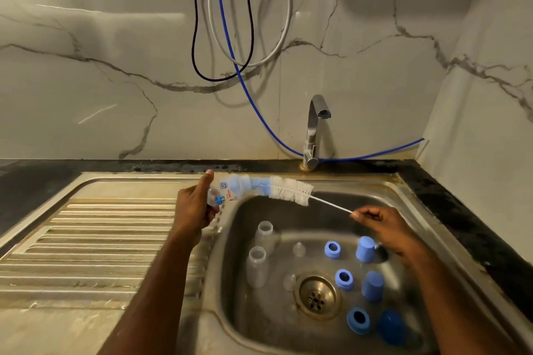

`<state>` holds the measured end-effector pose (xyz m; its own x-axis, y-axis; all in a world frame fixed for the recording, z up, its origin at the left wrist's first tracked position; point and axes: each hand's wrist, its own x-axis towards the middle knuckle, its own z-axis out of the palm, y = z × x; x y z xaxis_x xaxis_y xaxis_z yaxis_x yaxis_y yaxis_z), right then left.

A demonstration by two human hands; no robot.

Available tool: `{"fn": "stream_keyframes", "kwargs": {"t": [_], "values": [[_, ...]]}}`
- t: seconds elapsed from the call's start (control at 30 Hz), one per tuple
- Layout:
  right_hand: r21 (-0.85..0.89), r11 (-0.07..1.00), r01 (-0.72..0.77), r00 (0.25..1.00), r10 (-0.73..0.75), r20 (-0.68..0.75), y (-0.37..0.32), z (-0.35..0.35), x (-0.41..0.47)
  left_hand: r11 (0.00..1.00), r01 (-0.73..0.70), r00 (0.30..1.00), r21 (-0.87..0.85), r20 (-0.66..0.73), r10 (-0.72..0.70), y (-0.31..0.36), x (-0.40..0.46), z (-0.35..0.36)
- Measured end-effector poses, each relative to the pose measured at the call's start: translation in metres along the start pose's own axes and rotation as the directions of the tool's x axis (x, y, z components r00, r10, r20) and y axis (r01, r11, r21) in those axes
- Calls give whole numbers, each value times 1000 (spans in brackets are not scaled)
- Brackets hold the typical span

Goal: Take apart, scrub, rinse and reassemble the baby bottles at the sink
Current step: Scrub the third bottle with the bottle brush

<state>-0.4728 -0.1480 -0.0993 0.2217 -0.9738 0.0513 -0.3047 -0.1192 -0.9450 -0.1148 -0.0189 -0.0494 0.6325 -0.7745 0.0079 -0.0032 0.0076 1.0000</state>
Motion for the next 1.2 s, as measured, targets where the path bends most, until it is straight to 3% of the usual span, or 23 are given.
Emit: {"fn": "stream_keyframes", "kwargs": {"t": [0.17, 0.3, 0.47, 0.63, 0.8, 1.07, 1.2], "values": [[-59, 998, 34, 997, -30, 78, -1, 21, -4, 997, -46, 999, 58, 19, 45, -6, -5, 14], [25, 1000, 6, 1000, -6, -8, -5, 3, -3, 1000, -19, 999, -20, -47, 18, 0, 1, 3], [-69, 997, 43, 994, -36, 98, -6, 23, -6, 998, -44, 999, 46, -29, 45, -7, -2, 13], [-13, 999, 31, 999, -31, 22, -4, 3, -3, 1000, -20, 996, -18, -90, 19, -4, 5, 0], [-121, 988, 95, 987, -78, 138, 1, 23, -2, 985, -12, 999, 171, -37, 18, -10, -4, 12], [-84, 995, 49, 984, -34, 173, 0, 18, -3, 959, -258, 957, 113, 164, 238, -12, 3, 2], [-29, 1000, 4, 986, 1, 167, 1, 14, -3, 866, -434, 892, 247, 255, 374, -15, 7, -6]]}}
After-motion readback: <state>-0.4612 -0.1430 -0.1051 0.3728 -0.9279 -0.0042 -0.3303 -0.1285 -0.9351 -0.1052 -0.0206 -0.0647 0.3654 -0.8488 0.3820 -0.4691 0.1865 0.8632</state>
